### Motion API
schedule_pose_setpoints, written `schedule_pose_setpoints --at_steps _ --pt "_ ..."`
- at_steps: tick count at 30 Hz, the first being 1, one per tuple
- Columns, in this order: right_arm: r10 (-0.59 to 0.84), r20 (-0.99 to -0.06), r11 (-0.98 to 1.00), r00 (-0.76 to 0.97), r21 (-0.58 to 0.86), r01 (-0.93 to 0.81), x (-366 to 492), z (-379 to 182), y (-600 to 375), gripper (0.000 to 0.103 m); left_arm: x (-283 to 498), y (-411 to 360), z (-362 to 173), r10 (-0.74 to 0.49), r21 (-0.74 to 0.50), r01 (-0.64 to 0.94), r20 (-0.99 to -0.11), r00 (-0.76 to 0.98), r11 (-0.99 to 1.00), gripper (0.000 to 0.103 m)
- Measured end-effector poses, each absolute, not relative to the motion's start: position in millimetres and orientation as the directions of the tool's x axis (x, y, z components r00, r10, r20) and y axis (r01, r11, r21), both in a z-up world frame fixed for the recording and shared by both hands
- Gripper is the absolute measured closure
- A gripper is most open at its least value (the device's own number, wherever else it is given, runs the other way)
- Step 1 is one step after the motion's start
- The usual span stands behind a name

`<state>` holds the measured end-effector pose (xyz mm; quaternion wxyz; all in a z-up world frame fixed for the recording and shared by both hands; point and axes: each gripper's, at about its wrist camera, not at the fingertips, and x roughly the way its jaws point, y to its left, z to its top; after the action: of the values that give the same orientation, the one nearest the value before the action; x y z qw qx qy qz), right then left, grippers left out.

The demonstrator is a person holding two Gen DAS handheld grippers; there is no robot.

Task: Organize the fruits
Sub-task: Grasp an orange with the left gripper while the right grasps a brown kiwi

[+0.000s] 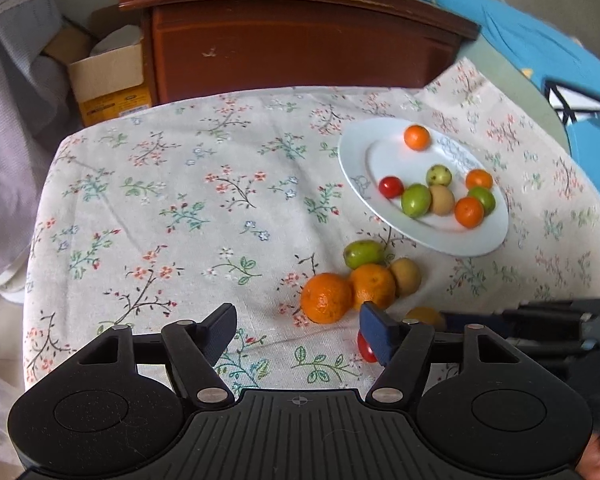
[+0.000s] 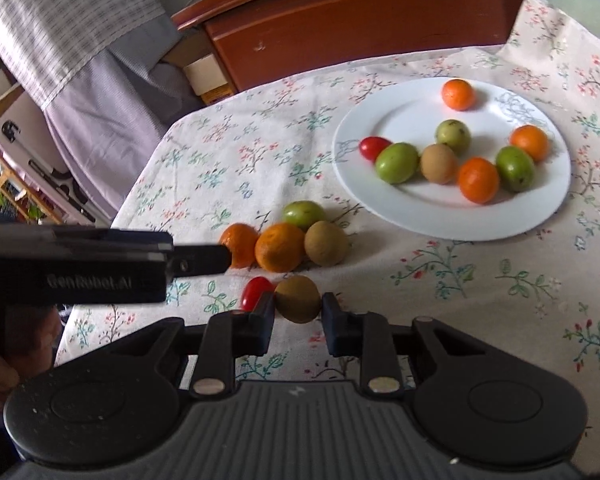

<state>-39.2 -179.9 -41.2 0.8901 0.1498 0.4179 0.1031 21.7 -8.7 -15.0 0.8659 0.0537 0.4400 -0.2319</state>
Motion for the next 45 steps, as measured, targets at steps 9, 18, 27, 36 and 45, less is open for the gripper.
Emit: schedule_pose_setpoints --at_steps 9,18,27,36,45 --pt "0.289 -0.717 0.927 0.635 0.376 0.003 -40 -42 -193 0.078 27 -21 -29 -0.337 -0.07 0.478 -0.797 0.501 0.876 0.046" --pt "0.297 -0.716 0.916 0.632 0.4 0.023 -40 -43 -197 0.077 30 -30 -35 -0.368 -0.074 0.514 -0.785 0.499 0.854 0.065" --pt "0.297 -0.72 0.914 0.627 0.404 0.03 -40 -44 -198 0.078 31 -31 -35 -0.377 -0.076 0.52 -0.778 0.503 0.851 0.064" --pt "0.297 -0.72 0.914 0.627 0.404 0.031 -40 -44 -198 0.078 29 -35 -36 -0.367 -0.041 0.536 -0.772 0.519 0.843 0.063" --pt "0.3 -0.721 0.914 0.625 0.405 0.028 -40 -44 -198 0.078 26 -41 -39 -0.358 0.011 0.562 -0.76 0.542 0.827 0.064"
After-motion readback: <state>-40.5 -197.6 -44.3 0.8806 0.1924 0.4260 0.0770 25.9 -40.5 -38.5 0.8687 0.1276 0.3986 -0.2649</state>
